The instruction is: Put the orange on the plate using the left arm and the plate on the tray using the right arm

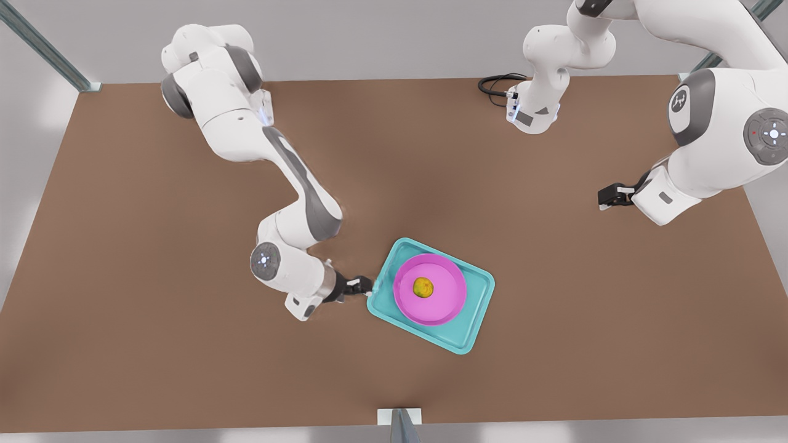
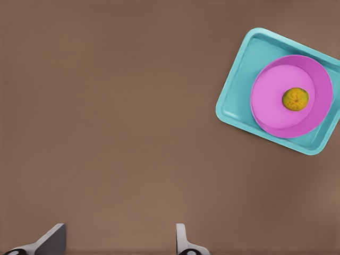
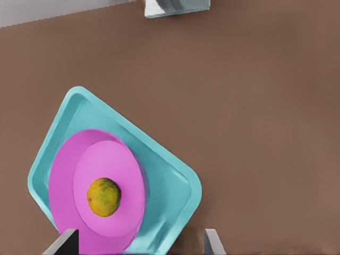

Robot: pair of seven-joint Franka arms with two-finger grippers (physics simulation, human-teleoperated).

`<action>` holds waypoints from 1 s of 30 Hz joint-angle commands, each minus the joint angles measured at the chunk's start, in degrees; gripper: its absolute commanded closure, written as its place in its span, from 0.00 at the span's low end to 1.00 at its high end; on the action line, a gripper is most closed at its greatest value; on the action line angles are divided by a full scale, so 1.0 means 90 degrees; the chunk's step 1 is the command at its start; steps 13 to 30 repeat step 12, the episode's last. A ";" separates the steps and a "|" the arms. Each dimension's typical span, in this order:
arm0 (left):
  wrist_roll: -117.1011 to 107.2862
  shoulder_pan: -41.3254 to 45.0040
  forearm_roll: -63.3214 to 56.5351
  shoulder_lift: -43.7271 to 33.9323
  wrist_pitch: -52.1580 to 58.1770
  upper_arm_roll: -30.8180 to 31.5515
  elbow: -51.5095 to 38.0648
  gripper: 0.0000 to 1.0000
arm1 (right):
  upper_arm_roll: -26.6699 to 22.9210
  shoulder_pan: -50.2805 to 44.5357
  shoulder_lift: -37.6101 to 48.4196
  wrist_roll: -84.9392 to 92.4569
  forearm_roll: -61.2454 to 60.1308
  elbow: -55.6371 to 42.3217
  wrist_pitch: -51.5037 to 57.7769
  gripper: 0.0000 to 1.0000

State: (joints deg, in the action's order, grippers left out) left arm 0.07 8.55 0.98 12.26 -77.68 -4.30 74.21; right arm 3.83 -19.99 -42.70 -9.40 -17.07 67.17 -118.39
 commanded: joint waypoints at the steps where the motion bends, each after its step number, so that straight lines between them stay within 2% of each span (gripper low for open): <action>1: -0.0018 -0.0002 -0.0011 -0.0014 0.0008 -0.0001 -0.0003 0.00 | -0.0016 0.0619 0.0505 0.0242 0.2560 0.0261 0.2666 0.00; 2: -0.0018 0.0008 -0.0011 -0.0014 0.0008 -0.0001 -0.0003 0.00 | -0.0025 0.0833 0.0847 0.0888 0.2844 0.0349 0.2959 0.00; 3: -0.0028 0.0008 -0.0011 -0.0005 0.0008 0.0009 -0.0003 0.00 | -0.0025 0.1029 0.1772 0.0908 0.2835 0.0943 0.3018 0.00; 4: -0.0067 0.0008 -0.0001 0.0005 0.0027 0.0018 -0.0003 0.00 | -0.0035 0.1126 0.2457 0.0908 0.2835 0.1081 0.3144 0.00; 5: -0.0028 0.0008 0.0028 0.0024 0.0027 0.0018 -0.0003 0.00 | -0.0210 0.1117 0.2905 0.0927 0.2786 0.1237 0.3300 0.00; 8: -0.0028 0.0008 0.0008 0.0161 0.0027 0.0038 -0.0111 0.00 | -0.0230 0.1137 0.4001 0.0898 0.2737 0.1687 0.3662 0.00; 30: 0.0002 0.0008 0.0008 0.0171 0.0027 0.0048 -0.0111 0.00 | -0.0221 0.1137 0.4148 0.0918 0.2727 0.1912 0.3672 0.00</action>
